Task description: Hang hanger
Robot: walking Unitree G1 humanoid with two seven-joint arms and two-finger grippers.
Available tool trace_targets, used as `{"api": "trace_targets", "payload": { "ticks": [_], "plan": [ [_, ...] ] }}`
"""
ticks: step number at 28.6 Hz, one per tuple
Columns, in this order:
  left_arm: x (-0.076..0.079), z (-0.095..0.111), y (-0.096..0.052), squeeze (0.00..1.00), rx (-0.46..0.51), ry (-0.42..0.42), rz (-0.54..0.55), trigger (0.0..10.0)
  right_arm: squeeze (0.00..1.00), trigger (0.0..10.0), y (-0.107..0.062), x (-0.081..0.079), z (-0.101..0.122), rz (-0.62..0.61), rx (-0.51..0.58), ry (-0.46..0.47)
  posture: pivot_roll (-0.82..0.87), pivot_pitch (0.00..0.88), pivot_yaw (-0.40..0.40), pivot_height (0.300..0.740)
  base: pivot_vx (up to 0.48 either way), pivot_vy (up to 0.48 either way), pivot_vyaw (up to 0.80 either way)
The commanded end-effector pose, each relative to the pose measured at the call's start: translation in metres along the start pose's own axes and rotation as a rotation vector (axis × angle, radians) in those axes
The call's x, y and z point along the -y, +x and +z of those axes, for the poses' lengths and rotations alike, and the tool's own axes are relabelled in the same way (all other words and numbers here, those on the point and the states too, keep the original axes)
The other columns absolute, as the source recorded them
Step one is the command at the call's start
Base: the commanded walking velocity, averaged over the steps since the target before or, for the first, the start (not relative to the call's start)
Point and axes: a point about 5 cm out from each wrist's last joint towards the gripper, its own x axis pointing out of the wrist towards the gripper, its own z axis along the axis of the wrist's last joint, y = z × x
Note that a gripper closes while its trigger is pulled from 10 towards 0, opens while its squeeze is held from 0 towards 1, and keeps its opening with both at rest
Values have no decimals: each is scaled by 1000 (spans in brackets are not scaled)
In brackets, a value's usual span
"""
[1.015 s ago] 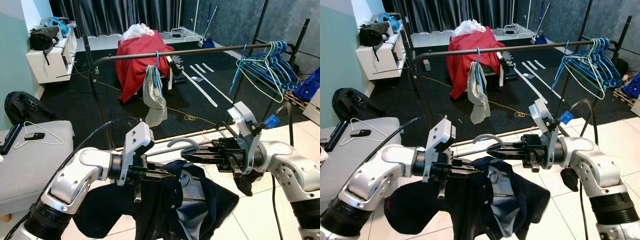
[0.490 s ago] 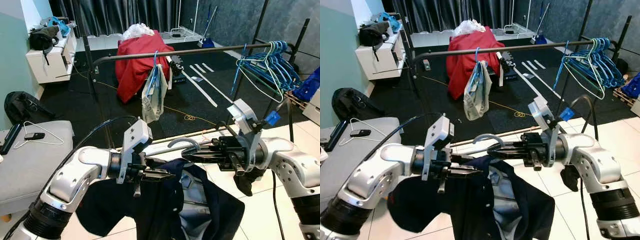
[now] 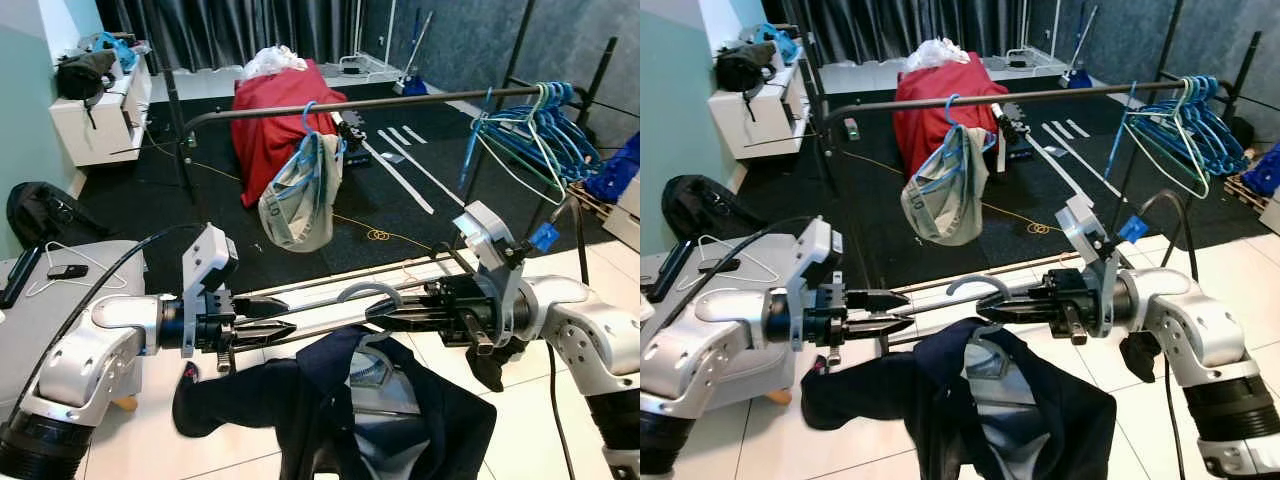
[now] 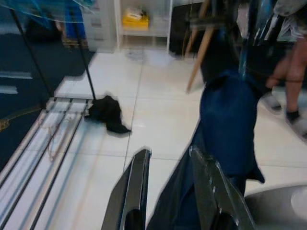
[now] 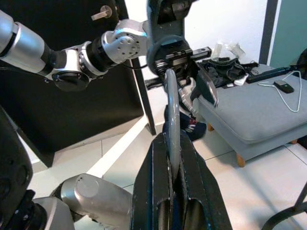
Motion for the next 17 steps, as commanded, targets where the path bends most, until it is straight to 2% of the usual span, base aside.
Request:
{"api": "trace_targets", "payload": {
  "ticks": [1, 3, 5, 7, 10, 12, 13, 14, 17],
  "plan": [
    [-4, -2, -9, 0, -6, -1, 25, 10000, 0, 0, 0, -3, 5, 22, 9, -17, -97, 66, -11, 740, 0, 0, 0],
    [-15, -17, -37, 0, -1, -12, 147, 10000, 0, 0, -1, -3, 5, 25, 7, -14, -94, 63, -11, 740, 0, 0, 0],
    [-15, -17, -37, 0, -1, -12, 147, 10000, 0, 0, -1, -3, 5, 25, 7, -14, -94, 63, -11, 740, 0, 0, 0],
    [-18, -31, -54, 0, -20, -29, 214, 10000, 0, 0, -2, -4, 6, 27, 3, -16, -101, 58, -7, 740, 0, 0, 0],
    [-17, -38, -61, 0, -48, -31, 232, 10000, 0, 0, -3, -4, 7, 28, 0, -18, -102, 58, -6, 740, 0, 0, 0],
    [-15, -49, -81, 0, -79, -51, 284, 10000, 0, 0, -8, -5, 9, 18, -7, -25, -104, 59, -6, 740, 0, 0, 0],
    [-15, -49, -81, 0, -79, -51, 284, 10000, 0, 0, -8, -5, 9, 18, -7, -25, -104, 59, -6, 740, 0, 0, 0],
    [-11, -52, -91, 0, -89, -69, 277, 10000, 0, 0, -10, -5, 10, 10, -9, -29, -100, 58, -9, 740, 0, 0, 0],
    [-11, -52, -91, 0, -89, -69, 277, 10000, 0, 0, -10, -5, 10, 10, -9, -29, -100, 58, -9, 740, 0, 0, 0]
  ]
}}
